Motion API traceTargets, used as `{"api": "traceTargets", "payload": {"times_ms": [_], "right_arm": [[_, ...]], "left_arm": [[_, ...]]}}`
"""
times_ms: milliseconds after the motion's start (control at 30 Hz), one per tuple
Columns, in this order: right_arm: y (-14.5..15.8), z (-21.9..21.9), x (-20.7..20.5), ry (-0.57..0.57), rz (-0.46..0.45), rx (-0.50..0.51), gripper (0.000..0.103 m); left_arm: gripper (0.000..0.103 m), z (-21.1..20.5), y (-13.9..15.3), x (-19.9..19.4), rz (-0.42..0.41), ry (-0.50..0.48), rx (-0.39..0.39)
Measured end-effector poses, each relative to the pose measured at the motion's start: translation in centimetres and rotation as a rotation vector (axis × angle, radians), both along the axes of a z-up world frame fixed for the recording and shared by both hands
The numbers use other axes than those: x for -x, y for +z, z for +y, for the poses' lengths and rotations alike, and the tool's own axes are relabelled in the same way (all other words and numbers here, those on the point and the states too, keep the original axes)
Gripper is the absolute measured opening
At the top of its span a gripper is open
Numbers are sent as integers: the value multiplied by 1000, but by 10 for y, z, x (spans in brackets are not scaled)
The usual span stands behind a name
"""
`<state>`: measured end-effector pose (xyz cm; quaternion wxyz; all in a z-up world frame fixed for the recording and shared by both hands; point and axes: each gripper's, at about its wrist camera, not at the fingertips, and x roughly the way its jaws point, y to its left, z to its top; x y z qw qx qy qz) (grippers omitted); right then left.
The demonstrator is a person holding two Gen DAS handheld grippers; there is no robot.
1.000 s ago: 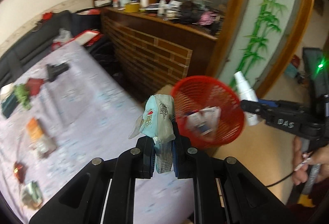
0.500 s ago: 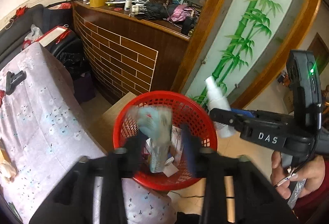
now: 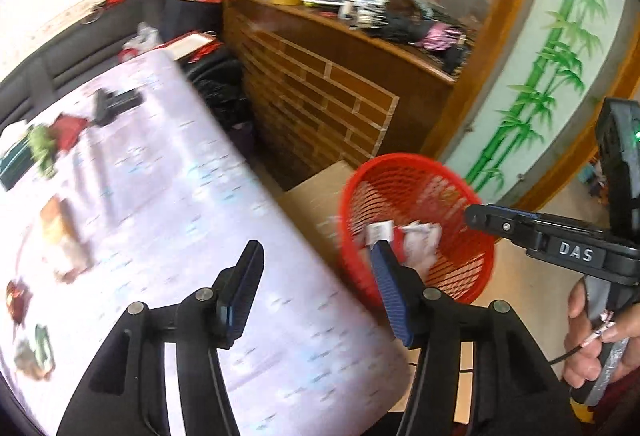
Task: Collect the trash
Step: 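Open both tools to drop the items into the wastebasket, then grasp the white cloth with the left tool while the right tool grasps the clear plastic bag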
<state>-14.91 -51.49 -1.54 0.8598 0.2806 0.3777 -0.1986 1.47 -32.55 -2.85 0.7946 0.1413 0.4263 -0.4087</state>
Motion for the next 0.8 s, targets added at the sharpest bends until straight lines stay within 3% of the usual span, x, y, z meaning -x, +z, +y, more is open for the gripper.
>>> {"api": "traceTargets", "payload": {"times_ms": [433,800], "right_arm": [[-2,123,-63,306,15,10,40],[-8,207,-107,467,45,26,40]], "left_arm": [[55,135,-2,-30,-18,219,-18],[55,238,-7,-60,3,420,-15]]}}
